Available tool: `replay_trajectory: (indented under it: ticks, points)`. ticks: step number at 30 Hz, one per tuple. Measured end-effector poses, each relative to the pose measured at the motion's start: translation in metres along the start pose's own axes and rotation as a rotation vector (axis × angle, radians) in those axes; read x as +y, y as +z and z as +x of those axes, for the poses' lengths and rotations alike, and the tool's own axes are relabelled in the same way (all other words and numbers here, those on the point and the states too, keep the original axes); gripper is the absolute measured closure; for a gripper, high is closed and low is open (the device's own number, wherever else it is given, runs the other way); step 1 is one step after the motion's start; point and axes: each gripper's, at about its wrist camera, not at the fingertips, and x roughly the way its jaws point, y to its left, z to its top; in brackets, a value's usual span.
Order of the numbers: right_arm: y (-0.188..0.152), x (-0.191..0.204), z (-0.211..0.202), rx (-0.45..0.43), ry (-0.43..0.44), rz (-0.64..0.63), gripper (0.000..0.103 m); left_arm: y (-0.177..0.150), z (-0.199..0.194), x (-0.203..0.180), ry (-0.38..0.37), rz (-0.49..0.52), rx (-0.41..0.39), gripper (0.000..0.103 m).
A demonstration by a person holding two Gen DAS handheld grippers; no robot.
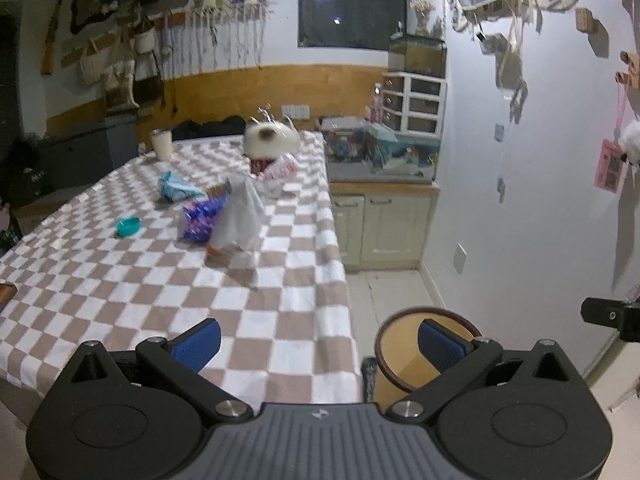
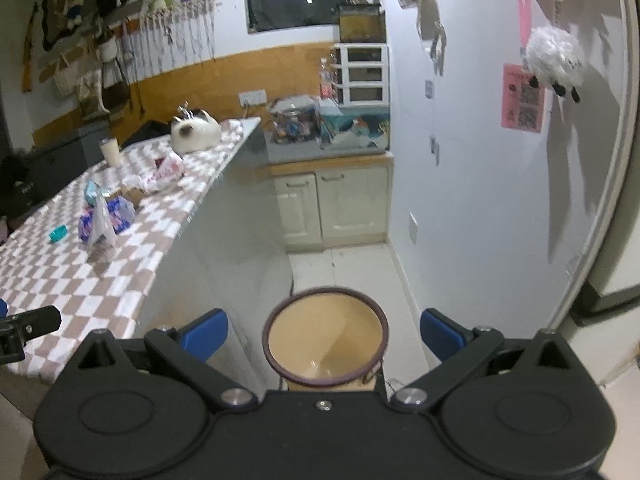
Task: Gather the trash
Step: 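Grasp the floral snack bag with the left tool while the right tool grasps the clear plastic bag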
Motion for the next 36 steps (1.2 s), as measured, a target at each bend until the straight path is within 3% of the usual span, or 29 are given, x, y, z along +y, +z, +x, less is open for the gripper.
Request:
replay_trajectory:
  ticks: [11,16,21,25,30,34,36]
  points:
    - [0.034,0.046,0.027,-0.136,0.139,-0.079,0.000,0.011,0.010,0.066,0.084,-0.104,-0.107,0.000]
    - [0.046,0.077,0.051,-0.199,0.299,-0.099,0.000,0.008,0.015,0.106,0.126,-0.180,-0.149,0.000]
    - [0.058,0.117,0.077,-0.249,0.408,-0.112,0.000,0.002,0.023,0.144,0.134,-0.233,-0.129,0.000]
    - [0.070,0.151,0.107,-0.199,0.513,-0.095,0.000,0.000,0.035,0.173,0.121,-0.291,-0.074,0.000]
    - [0.082,0.201,0.147,-0.156,0.558,-0.128,0.000,0.000,0.048,0.200,0.175,-0.305,-0.042,0.000]
    - [0.088,0.228,0.184,-0.075,0.593,-0.109,0.001,0.005,0.062,0.218,0.166,-0.320,-0.034,0.000]
    - [0.089,0.242,0.201,-0.047,0.600,-0.102,0.013,0.010,0.071,0.225,0.138,-0.320,-0.041,0.000]
